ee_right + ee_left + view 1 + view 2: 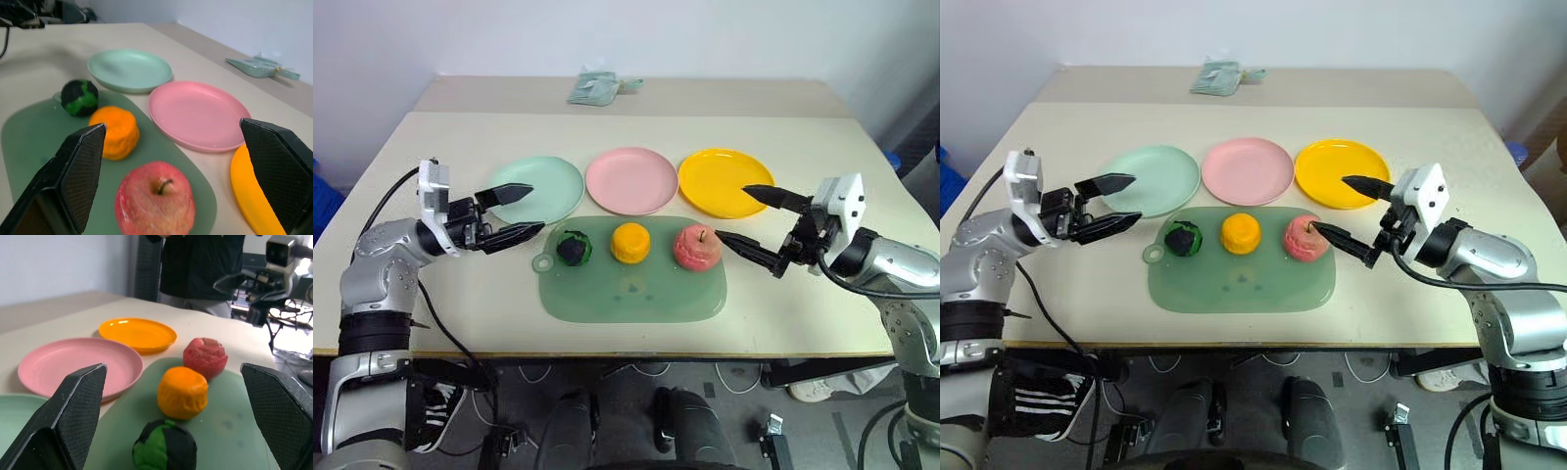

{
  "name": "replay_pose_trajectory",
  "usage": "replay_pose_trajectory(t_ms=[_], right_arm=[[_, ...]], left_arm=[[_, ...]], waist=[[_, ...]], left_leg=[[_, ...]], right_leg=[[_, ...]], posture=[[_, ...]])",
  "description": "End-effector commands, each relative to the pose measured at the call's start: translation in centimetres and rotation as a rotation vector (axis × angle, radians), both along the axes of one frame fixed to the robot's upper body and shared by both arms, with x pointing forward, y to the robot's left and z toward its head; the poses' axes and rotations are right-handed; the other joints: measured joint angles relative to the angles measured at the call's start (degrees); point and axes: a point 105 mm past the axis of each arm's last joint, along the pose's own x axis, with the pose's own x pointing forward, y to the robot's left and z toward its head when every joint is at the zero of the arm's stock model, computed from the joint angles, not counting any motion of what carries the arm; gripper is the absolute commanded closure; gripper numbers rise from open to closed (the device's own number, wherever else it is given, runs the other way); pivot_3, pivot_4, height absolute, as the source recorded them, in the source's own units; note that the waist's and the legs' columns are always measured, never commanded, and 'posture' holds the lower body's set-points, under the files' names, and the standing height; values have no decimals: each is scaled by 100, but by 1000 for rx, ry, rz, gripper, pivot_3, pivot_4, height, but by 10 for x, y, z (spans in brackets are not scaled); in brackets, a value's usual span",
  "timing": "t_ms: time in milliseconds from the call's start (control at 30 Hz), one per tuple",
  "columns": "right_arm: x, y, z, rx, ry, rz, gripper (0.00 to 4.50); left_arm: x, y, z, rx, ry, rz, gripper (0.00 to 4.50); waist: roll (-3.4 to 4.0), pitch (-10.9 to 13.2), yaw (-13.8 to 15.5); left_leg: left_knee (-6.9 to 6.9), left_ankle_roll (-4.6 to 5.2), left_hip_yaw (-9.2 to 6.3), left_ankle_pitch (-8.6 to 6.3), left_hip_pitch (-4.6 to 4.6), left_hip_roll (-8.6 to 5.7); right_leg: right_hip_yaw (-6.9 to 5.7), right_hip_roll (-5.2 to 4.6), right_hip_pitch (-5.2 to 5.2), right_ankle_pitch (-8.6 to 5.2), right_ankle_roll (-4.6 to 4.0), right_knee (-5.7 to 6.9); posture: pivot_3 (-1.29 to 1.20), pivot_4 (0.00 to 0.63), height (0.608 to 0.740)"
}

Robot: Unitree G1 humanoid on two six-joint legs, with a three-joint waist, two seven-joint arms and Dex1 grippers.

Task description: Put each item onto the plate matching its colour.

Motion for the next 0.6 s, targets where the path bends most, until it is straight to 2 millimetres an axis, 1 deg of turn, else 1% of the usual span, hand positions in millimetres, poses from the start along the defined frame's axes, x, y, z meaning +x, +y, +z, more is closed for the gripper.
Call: replay_pose_trajectory(t_ms=[33, 67, 133, 200, 300, 367, 433, 600], right_arm=[[-10, 15, 17, 4, -37, 87, 45], [-11, 19, 18, 1, -37, 101, 45], [-15, 24, 22, -13, -33, 130, 45], [-20, 30, 21, -76, -38, 159, 45], [-23, 43, 22, -124, -69, 192, 45], [-32, 52, 13, -202, -70, 256, 45], [-37, 58, 6, -219, -60, 293, 45], [-40, 63, 5, -202, -81, 328, 45]], left_arm=[[2, 0, 11, -6, -59, 21, 0], [3, 0, 11, -11, -60, 22, 0], [4, -8, 7, -5, -61, 10, 0], [6, -12, 4, 2, -61, 5, 0], [8, -11, 1, 18, -60, -2, 0], [10, -17, -4, 36, -57, -23, 0], [12, -23, -10, 69, -51, -46, 0], [15, -29, -25, 126, -48, -71, 0]], waist=[[0, 0, 3], [0, 0, 4], [0, 0, 11], [0, 0, 18], [-3, -1, 9], [-3, -1, 8], [-3, -1, 10], [-3, -1, 10]], left_leg=[[0, 0, -1, 0, 0, 1], [0, 0, 0, 0, -1, 0], [0, 0, 1, 0, -2, 0], [0, 0, 0, 0, -3, -1], [0, 0, 1, 0, -4, -1], [0, 0, 1, 0, -4, -1], [0, 0, 2, 0, -4, -1], [1, 0, 3, 0, -5, -2]], right_leg=[[0, 1, 0, 0, 0, 0], [0, 0, 0, 0, 0, 0], [0, 0, -1, 1, 1, 0], [0, -1, 0, 0, 1, -1], [0, -1, -1, 0, 0, -2], [0, -1, -4, 0, 0, -1], [0, -1, -4, 0, 0, -2], [0, -1, -3, 0, 0, -2]], posture=[[0, 150, 740], [0, 150, 740], [0, 150, 740], [0, 150, 740], [0, 150, 740], [0, 150, 740], [0, 150, 740], [0, 150, 740]])
